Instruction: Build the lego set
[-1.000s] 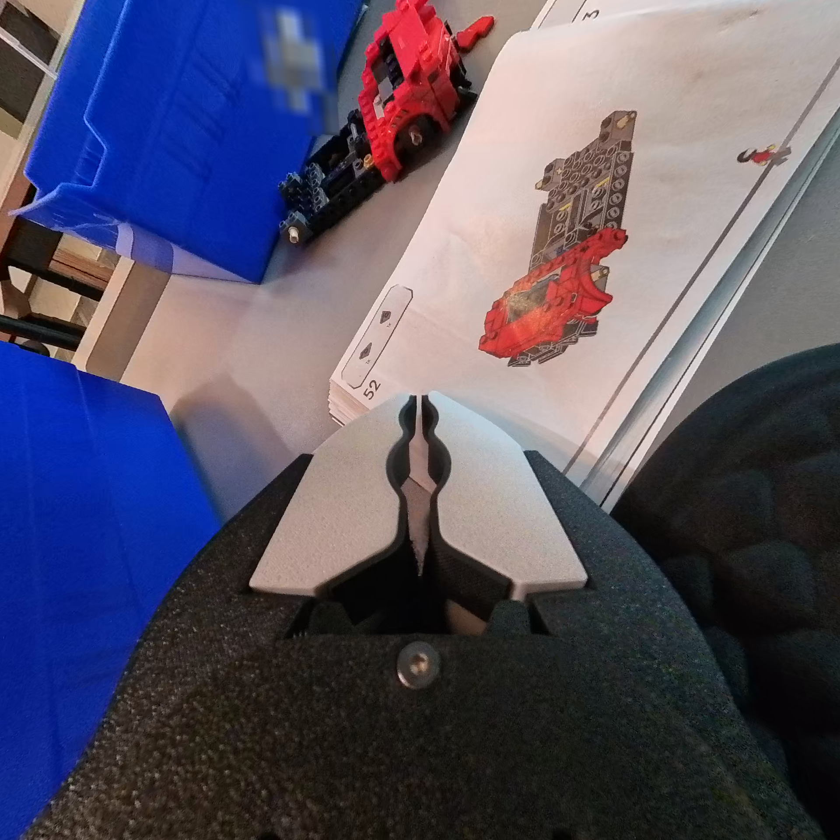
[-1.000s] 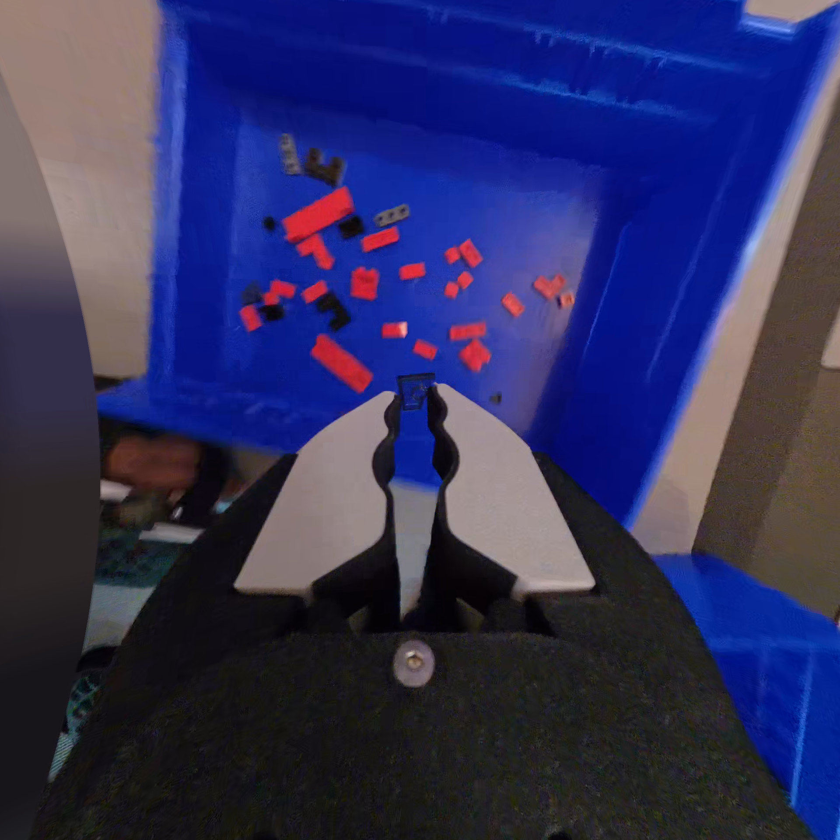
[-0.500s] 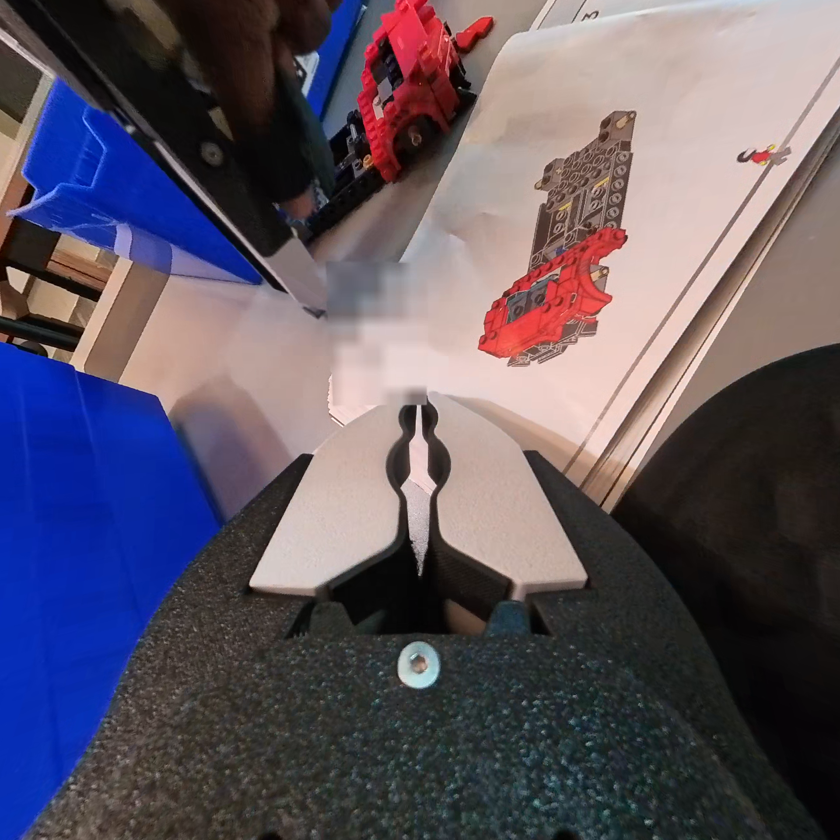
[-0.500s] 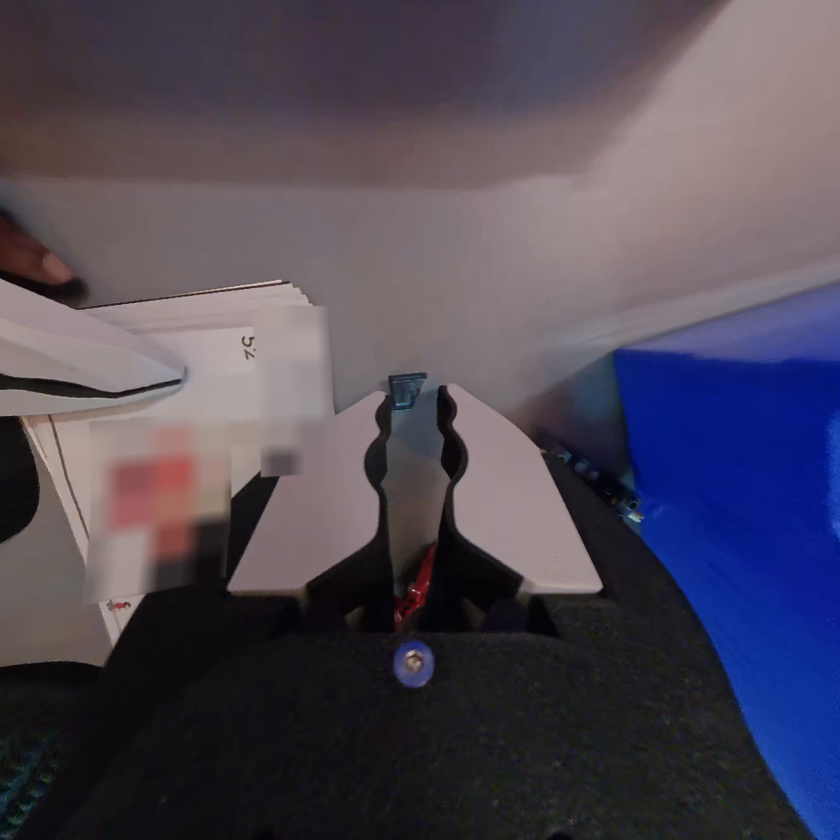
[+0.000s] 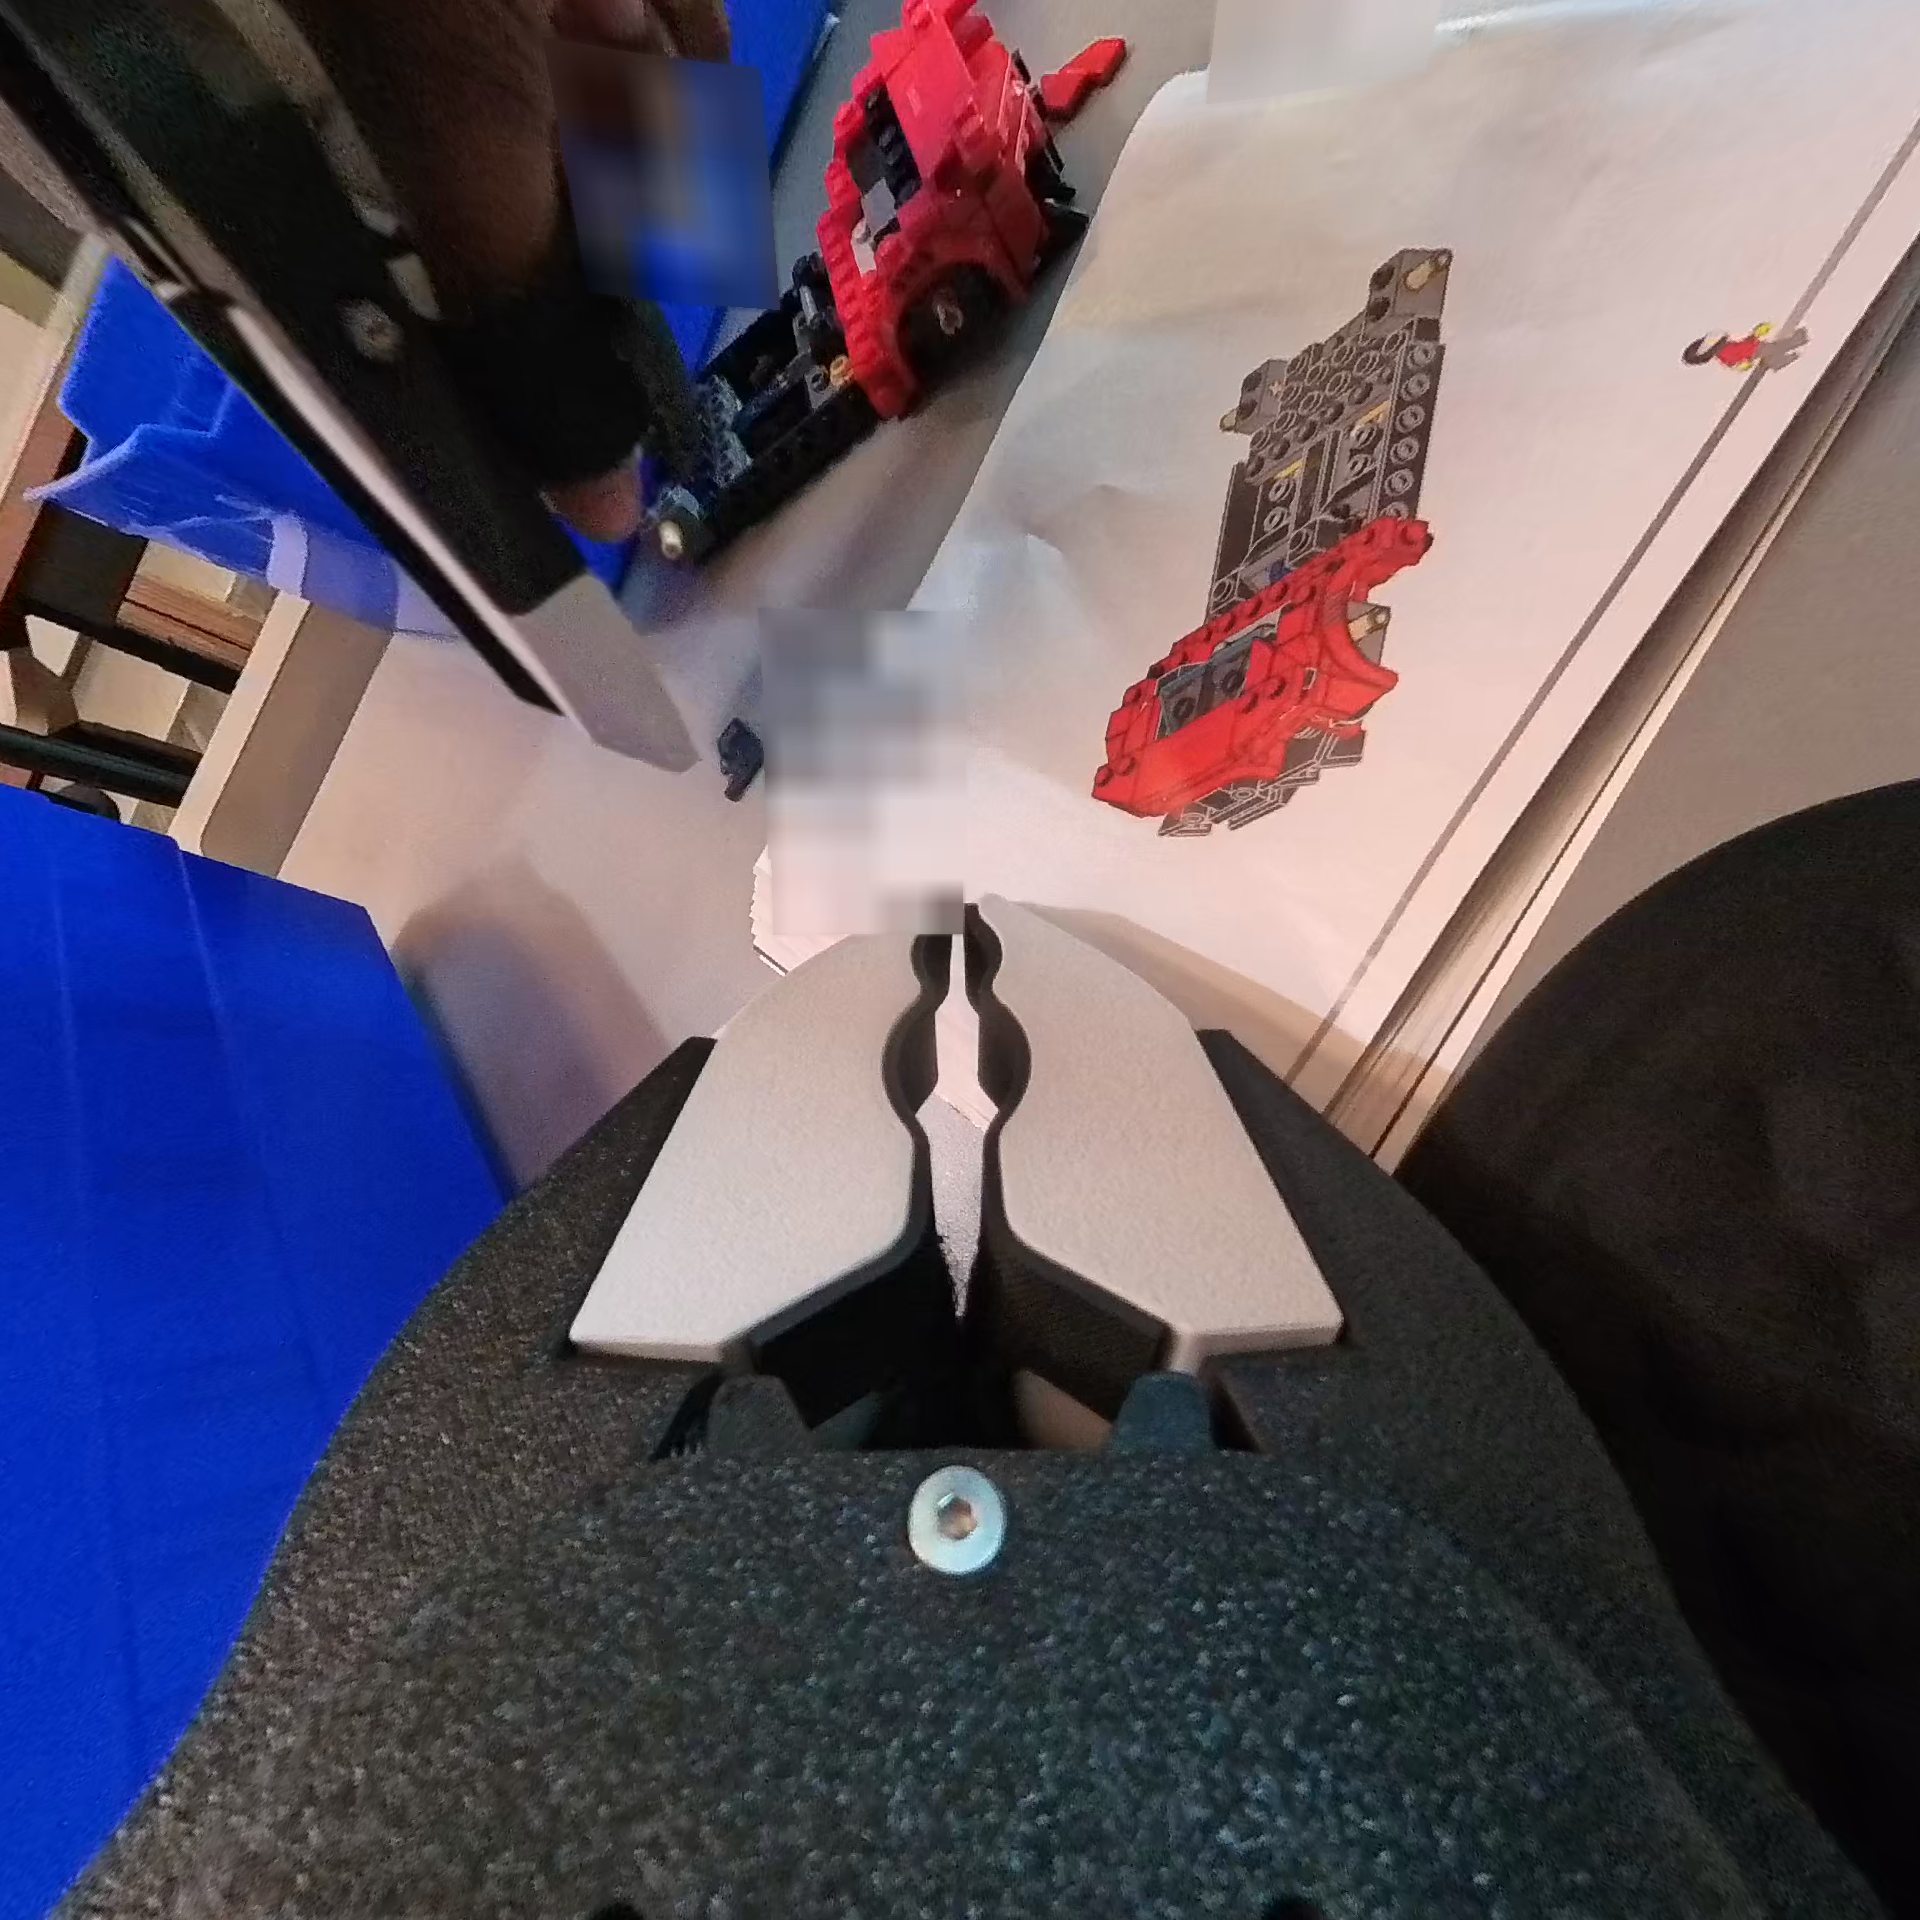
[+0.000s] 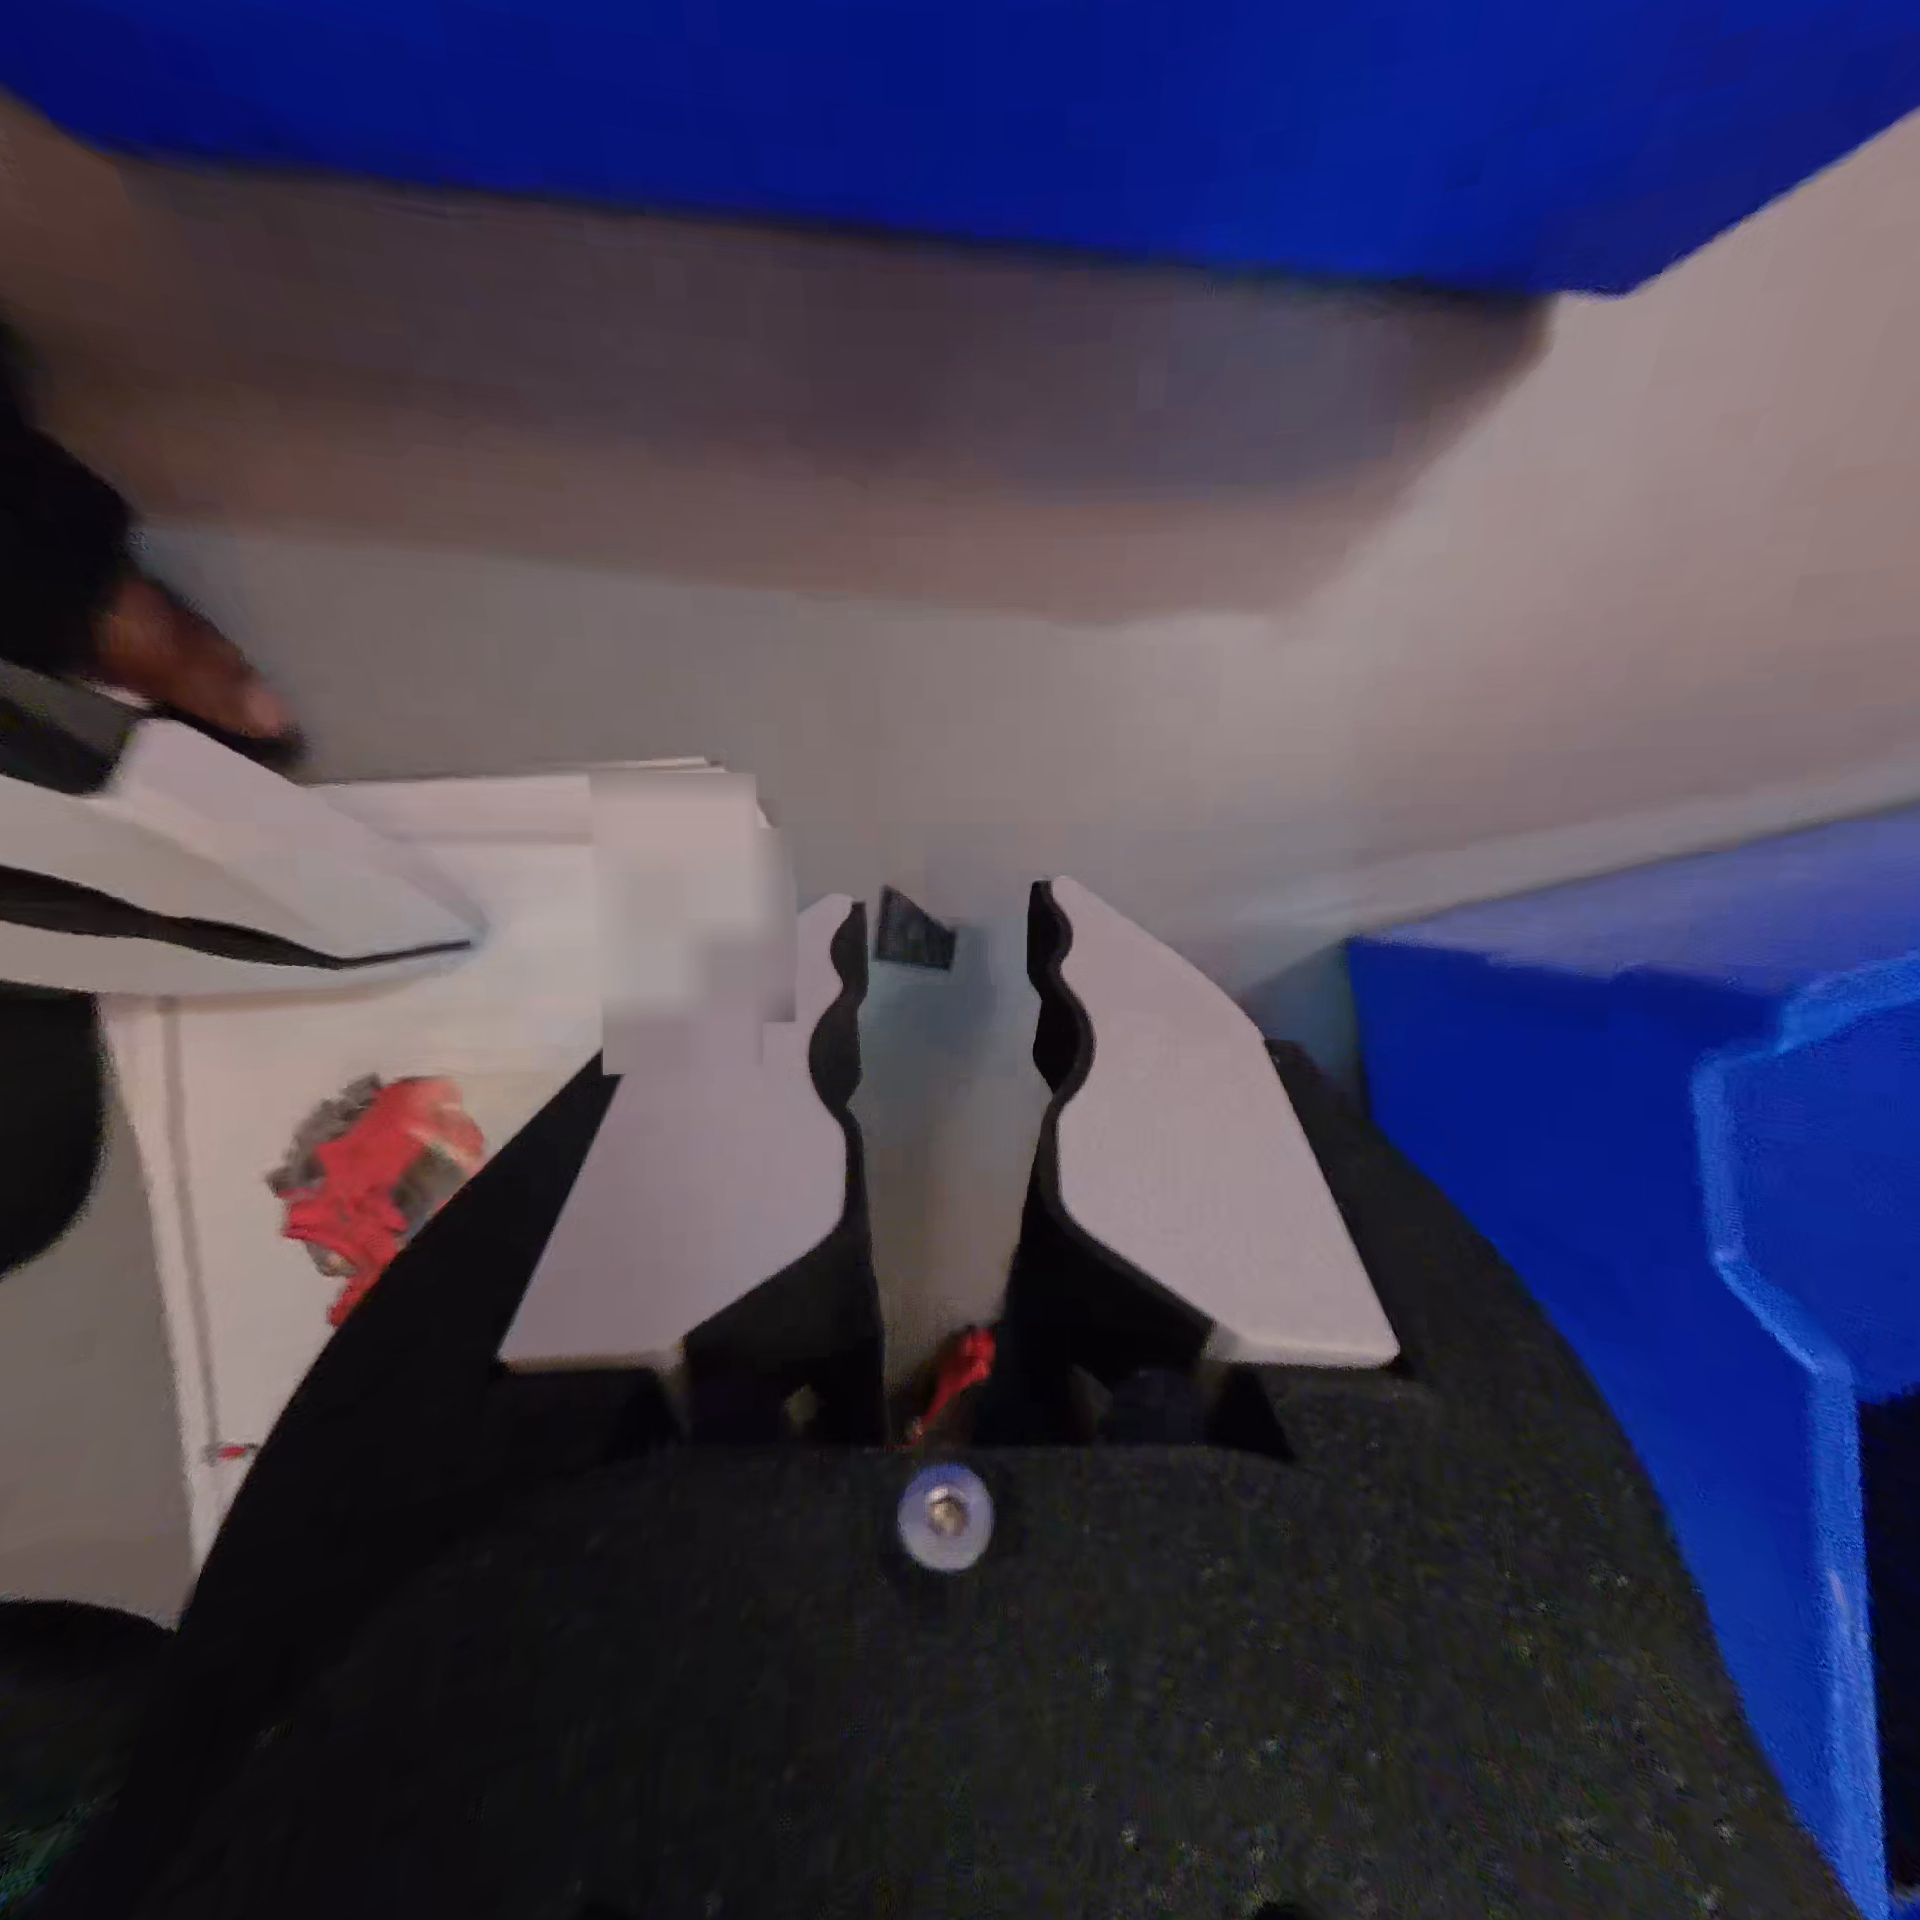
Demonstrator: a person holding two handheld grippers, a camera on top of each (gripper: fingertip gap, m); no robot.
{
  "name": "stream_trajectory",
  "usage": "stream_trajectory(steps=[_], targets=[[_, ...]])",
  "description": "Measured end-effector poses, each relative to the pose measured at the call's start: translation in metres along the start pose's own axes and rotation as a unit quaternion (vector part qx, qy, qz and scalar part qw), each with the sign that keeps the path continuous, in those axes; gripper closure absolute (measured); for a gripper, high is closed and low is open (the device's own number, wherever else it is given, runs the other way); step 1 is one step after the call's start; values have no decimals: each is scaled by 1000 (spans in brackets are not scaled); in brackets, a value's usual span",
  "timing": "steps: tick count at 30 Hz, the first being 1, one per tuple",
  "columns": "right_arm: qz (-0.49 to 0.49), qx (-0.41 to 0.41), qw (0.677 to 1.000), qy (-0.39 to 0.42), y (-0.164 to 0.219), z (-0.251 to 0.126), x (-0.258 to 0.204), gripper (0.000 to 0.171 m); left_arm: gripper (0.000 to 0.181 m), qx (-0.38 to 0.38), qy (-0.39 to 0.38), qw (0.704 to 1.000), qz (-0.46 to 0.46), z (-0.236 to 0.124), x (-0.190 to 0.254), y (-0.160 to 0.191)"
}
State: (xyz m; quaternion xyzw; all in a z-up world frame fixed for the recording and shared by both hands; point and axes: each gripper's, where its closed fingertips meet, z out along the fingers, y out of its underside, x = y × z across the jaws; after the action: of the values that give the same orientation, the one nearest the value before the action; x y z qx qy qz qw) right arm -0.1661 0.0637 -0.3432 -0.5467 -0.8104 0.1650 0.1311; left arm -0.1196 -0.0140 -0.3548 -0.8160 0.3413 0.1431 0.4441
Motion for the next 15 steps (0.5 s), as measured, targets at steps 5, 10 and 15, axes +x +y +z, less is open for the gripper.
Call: stream_trajectory(steps=[5, 10, 15], targets=[[-44, 122, 991, -45, -70, -40, -17, 142, 180, 0, 0, 1000, 1, 0, 0, 0], [-205, 144, 962, -105, -161, -65, -60, 142, 180, 0, -1, 1000, 1, 0, 0, 0], [-325, -10, 927, -185, -181, 0, -108, 143, 180, 0, -2, 1000, 3, 0, 0, 0]])
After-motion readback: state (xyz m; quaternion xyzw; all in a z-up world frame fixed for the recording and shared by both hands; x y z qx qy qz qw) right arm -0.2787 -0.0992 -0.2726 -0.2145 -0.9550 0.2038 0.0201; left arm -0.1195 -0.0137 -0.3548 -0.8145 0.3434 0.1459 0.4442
